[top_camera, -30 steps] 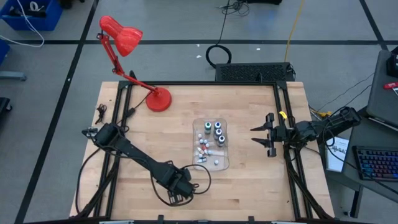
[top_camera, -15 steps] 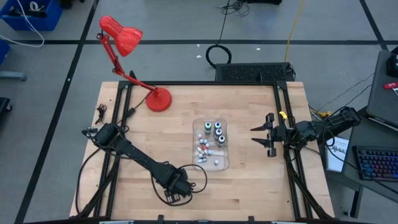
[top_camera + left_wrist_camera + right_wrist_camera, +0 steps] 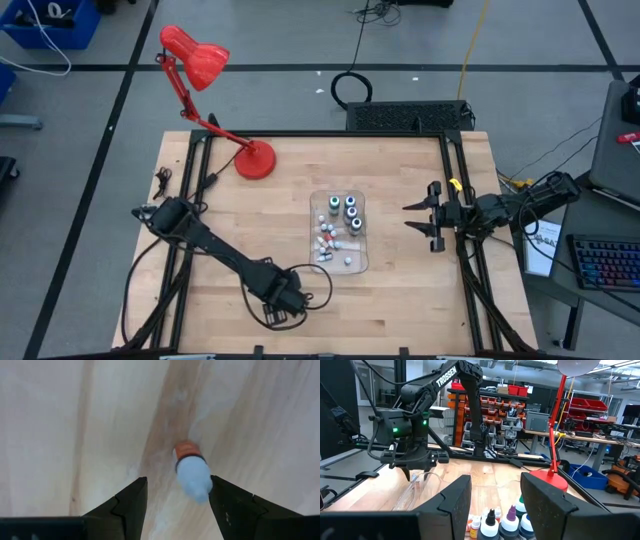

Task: Pick & Place food coloring
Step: Put the orange food coloring bottle into the transparent container

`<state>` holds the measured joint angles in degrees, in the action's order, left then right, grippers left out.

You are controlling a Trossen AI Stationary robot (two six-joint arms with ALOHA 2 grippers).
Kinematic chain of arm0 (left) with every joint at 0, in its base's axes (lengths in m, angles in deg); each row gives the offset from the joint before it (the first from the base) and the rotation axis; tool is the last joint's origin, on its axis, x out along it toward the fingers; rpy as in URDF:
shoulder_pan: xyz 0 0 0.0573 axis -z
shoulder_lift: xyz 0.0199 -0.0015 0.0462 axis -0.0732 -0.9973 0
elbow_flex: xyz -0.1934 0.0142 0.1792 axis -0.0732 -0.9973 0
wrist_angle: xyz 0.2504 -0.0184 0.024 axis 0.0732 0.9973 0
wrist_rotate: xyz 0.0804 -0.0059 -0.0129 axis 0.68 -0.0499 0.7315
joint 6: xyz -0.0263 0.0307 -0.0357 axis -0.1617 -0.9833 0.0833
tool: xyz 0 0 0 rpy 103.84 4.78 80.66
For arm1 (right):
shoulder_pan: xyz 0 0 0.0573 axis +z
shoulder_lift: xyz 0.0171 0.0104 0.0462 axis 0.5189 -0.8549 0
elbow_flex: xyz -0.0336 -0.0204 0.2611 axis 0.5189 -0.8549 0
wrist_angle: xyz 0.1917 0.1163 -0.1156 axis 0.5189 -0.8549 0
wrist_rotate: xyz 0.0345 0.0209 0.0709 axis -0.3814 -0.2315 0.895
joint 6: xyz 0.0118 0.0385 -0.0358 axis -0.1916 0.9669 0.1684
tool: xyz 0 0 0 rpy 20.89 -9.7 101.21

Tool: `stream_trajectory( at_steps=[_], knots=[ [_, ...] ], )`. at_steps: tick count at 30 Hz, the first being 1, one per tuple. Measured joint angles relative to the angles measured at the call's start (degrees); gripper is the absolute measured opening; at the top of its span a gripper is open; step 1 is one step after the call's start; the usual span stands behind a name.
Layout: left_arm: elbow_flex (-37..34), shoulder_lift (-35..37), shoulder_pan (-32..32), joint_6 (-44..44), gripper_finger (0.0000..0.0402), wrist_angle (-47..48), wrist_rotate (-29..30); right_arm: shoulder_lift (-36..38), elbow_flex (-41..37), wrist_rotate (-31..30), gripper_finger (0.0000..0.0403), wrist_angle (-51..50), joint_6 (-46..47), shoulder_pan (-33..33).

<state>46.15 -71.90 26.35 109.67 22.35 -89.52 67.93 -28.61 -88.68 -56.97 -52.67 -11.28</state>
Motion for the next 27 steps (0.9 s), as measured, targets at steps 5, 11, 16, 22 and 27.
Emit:
stream_trajectory(
  at_steps=[5, 11, 16, 22, 27],
  knots=[
    [0.2, 1.5, 0.0, 0.2, 0.0209, -0.2, 2.6, 0.0, 0.0, 0.0, 0.0160, 0.0, -0.1, 0.0],
    [0.2, 2.7, 0.4, 1.3, 0.0209, -0.8, 3.2, -0.1, 0.0, 0.1, 0.0160, 0.4, -0.1, 0.0],
    [0.2, 2.7, 0.6, 1.4, 0.0209, -0.9, 3.2, -0.1, 0.0, 0.1, 0.0160, 0.4, -0.1, 0.0],
    [0.2, 2.7, 0.6, 1.2, 0.0209, -1.2, 3.6, -0.1, 0.0, 0.1, 0.0160, 0.4, -0.1, 0.0],
    [0.2, 2.7, 0.5, 0.1, 0.0197, -2.7, 3.6, -0.1, 0.0, 0.1, 0.0160, 0.4, -0.1, 0.0]
  ],
)
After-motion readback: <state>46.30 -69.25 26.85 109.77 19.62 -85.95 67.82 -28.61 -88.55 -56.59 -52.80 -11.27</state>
